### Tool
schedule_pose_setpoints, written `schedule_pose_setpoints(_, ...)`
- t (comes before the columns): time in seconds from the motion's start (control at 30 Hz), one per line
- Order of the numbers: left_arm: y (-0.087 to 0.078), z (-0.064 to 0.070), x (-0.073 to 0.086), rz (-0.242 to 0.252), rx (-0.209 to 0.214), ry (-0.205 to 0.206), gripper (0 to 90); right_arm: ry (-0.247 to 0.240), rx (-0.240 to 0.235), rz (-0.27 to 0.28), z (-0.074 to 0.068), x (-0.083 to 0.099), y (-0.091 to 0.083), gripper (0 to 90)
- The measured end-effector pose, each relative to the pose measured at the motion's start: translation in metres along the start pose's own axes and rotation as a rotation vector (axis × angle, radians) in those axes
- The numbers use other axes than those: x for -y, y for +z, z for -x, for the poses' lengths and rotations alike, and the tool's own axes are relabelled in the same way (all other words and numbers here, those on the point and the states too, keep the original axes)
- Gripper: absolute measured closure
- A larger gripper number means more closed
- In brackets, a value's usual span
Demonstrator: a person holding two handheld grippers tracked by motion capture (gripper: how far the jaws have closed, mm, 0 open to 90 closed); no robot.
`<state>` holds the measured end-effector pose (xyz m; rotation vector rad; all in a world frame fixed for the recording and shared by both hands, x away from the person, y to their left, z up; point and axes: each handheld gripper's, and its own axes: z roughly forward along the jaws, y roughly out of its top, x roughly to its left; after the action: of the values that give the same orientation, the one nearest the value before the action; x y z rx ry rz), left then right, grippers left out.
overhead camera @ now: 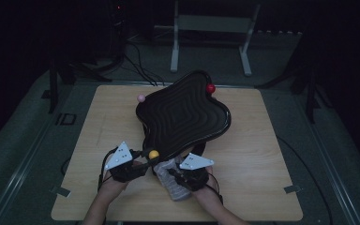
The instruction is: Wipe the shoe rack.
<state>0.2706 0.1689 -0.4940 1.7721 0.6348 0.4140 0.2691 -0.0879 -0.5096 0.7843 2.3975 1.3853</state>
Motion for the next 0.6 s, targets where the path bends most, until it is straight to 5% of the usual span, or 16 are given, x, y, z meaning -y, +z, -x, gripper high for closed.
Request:
schedule_pose_setpoints(0.13, 0.0, 0.0, 0.0, 0.0, -0.003, 0.004, 60.3, 0.019, 0.029, 0.015, 0.011, 0.007, -0.016, 74.5)
schedule_pose_setpoints(0.33, 0.0, 0.0, 0.001, 0.005, -0.004, 0.002, 60.3, 0.074, 0.148, 0.051, 0.047, 0.019, -0.037, 74.5)
schedule_pose_setpoints(0.6, 0.0, 0.0, 0.001, 0.01, 0.002, -0.003, 60.3, 0.121, 0.241, 0.078, 0.097, 0.026, -0.033, 74.5)
